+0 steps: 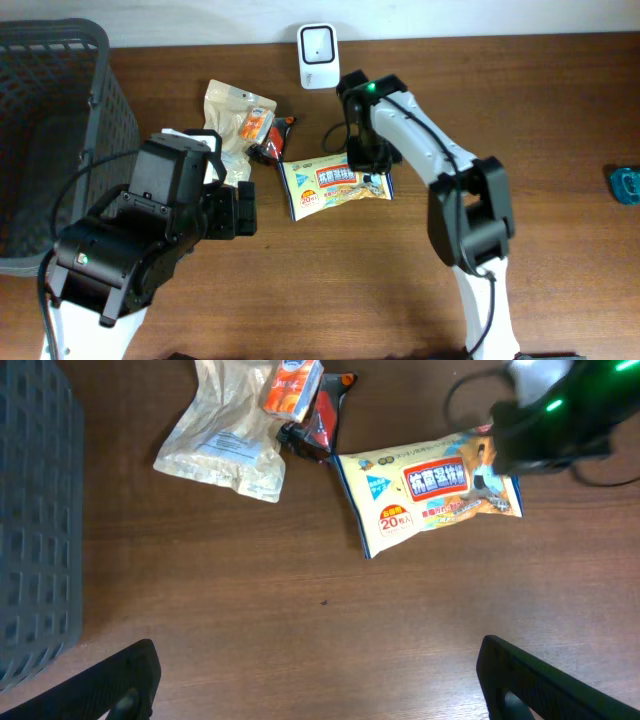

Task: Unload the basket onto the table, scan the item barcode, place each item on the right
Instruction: 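Drag the yellow wet-wipes bag out of the pile with the right gripper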

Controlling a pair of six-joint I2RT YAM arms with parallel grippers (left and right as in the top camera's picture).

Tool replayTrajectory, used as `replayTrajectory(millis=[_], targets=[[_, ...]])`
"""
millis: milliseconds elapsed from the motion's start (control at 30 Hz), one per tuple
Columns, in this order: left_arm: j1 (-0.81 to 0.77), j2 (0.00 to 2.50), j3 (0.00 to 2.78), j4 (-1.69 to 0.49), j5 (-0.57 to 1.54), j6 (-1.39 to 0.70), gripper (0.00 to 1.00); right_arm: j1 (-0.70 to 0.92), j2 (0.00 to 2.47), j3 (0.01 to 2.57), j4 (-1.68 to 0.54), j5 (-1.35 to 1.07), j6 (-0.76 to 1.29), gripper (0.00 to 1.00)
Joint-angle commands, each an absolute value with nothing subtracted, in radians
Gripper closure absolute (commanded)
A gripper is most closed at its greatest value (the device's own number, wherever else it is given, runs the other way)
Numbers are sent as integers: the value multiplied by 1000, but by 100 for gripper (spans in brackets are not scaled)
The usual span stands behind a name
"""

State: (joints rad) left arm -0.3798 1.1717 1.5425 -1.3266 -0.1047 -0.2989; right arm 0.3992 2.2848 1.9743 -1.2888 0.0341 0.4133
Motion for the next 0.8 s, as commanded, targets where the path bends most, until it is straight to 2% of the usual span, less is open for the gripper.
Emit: replayTrajectory(millis=[0, 267, 567, 767], targets=[[-384, 1172, 1543, -1325, -101, -305, 1, 399, 2156, 1977, -1252, -27, 423, 95], [-384, 1172, 1543, -1326, -101, -305, 1, 422, 2200, 1954, -1158, -214, 390, 96], [-384, 1172, 1543, -1325, -101, -305, 1, 511, 2221, 1674, -879, -160, 479, 96], [-384, 1172, 1543, -1326, -101, -305, 1, 515, 2207, 1632, -933, -29, 541, 96]])
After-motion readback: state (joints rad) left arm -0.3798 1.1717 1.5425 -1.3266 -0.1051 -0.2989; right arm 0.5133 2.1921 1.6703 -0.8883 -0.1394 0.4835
